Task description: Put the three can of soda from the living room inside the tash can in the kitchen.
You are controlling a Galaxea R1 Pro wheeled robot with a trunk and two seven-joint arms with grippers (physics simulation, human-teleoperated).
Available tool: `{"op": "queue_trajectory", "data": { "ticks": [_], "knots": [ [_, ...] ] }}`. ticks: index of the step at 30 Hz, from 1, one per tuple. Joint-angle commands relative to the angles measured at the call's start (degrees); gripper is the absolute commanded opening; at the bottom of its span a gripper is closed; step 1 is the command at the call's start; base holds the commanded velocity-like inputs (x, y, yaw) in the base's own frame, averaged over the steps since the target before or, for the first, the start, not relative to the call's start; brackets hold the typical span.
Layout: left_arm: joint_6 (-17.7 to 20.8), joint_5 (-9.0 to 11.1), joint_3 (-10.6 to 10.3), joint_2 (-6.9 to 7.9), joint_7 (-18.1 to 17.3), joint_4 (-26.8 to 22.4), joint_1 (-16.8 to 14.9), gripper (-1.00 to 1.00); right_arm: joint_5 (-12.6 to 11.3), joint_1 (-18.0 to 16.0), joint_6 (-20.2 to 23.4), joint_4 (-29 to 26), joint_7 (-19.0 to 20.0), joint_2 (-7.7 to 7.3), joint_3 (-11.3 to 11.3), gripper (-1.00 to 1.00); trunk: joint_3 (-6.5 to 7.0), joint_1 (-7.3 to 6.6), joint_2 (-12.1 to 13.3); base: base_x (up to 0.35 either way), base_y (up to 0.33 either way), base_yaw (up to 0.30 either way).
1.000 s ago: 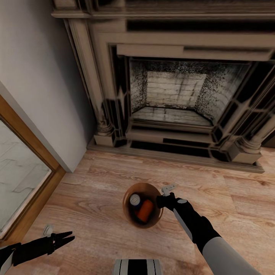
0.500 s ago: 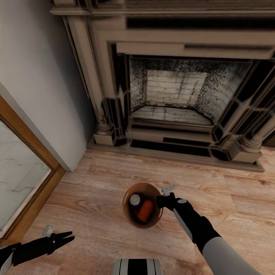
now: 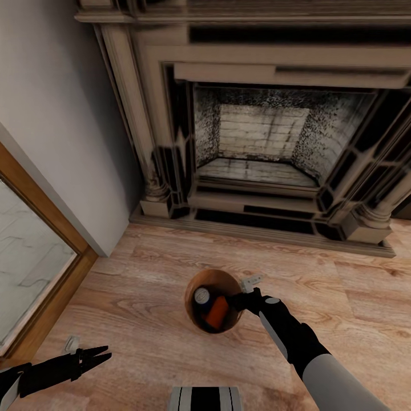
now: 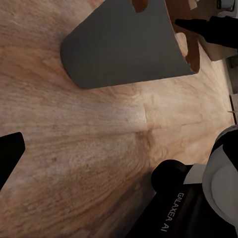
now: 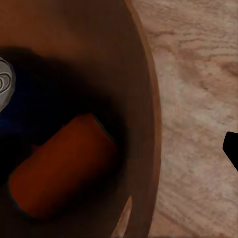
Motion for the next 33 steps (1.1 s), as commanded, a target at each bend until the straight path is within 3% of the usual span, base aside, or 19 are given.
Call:
{"op": "queue_trajectory", "data": {
  "ticks": [1,33],
  "knots": [
    [0.0,0.01,0.0,0.0,0.0,0.0,0.0,1.0,0.0,0.0,0.0,0.0,0.0,0.0,0.0,1.0,0.0,0.0,0.0,0.0,0.0,0.0],
    [0.0,-0.03,0.0,0.0,0.03,0.0,0.0,1.0,0.0,0.0,0.0,0.0,0.0,0.0,0.0,1.0,0.0,0.0,0.0,0.0,0.0,0.0]
  ]
}}
